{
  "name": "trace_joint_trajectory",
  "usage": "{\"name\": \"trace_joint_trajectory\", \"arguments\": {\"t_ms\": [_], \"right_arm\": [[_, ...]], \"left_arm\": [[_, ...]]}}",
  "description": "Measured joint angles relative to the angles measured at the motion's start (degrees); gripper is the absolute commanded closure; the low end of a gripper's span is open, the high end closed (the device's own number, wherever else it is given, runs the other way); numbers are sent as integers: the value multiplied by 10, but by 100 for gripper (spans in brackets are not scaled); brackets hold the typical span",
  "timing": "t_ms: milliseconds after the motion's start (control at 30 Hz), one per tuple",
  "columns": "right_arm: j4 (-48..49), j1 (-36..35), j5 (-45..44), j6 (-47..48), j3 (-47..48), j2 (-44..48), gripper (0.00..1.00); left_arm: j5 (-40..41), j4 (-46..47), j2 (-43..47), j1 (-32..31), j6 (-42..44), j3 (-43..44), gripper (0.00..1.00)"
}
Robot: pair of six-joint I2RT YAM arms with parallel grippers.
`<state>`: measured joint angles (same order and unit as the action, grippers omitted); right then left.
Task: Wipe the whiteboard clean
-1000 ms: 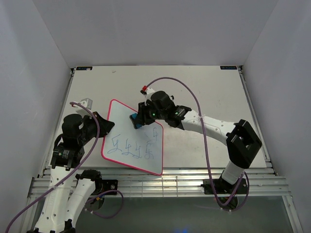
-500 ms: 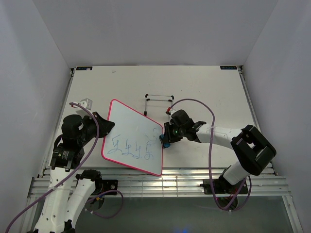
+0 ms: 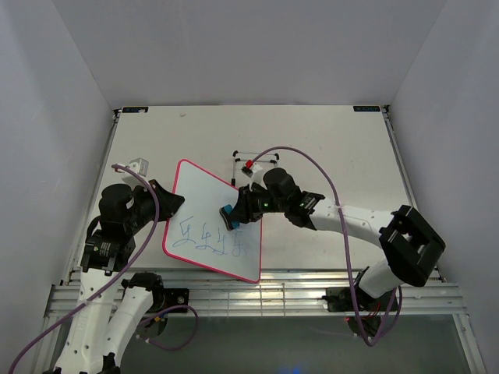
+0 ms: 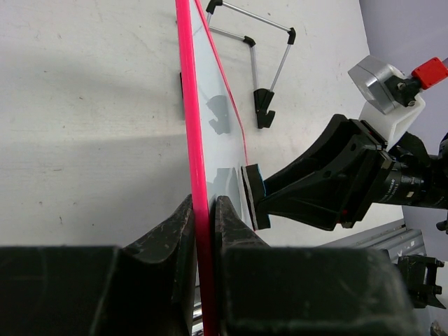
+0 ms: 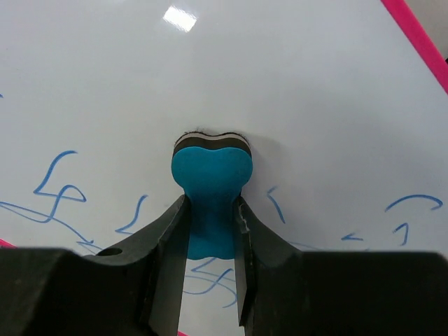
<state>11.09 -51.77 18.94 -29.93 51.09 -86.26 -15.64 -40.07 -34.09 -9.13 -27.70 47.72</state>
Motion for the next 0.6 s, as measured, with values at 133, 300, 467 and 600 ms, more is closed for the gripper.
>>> {"name": "trace_joint_trajectory", "arguments": {"t_ms": [133,300,467,600], "right_arm": [[7,-1,-8,3,-1,-6,80],[12,18,-36,6,-39,-9,81],[0,55,-74,17,-95,-9,81],[-20,72,-89,26,-124,-9,81]], "left_arm": [[0,0,0,0,-1,0,100],[2,-3,0,0,-1,0,100],[2,-2,0,0,-2,0,100],[2,-2,-1,0,-2,0,100]]}}
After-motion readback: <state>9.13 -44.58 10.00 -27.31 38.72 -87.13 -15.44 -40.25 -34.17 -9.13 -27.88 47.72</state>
